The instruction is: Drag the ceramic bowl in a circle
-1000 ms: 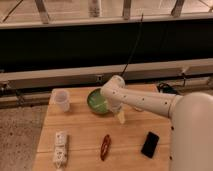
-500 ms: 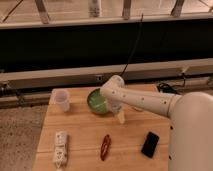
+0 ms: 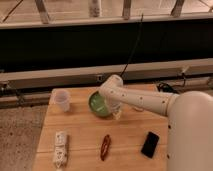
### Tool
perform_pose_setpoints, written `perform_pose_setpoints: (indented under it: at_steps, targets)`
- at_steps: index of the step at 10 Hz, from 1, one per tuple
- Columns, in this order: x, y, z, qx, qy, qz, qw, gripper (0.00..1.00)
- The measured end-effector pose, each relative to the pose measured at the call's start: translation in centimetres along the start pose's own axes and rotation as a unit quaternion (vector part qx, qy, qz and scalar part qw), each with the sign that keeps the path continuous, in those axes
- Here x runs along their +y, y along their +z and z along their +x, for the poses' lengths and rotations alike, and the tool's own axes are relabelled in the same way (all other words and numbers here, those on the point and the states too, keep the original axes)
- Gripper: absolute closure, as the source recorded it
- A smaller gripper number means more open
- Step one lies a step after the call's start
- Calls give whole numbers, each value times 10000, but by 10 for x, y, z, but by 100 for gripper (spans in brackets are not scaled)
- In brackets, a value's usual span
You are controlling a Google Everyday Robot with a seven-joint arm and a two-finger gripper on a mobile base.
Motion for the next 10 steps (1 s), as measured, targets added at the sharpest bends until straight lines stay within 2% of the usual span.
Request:
perform_pose_setpoints:
  at_steps: [2, 3, 4, 7, 10]
  targets:
    - [0, -2, -3, 47, -63, -67, 9999, 83]
    - [-1, -4, -12, 74, -132, -68, 9999, 93]
    - [-1, -6, -21, 92, -175, -50, 9998, 99]
    - [-3, -9, -33, 151, -301, -19, 9994, 100]
    - [1, -10, -31, 209, -395, -42, 9990, 100]
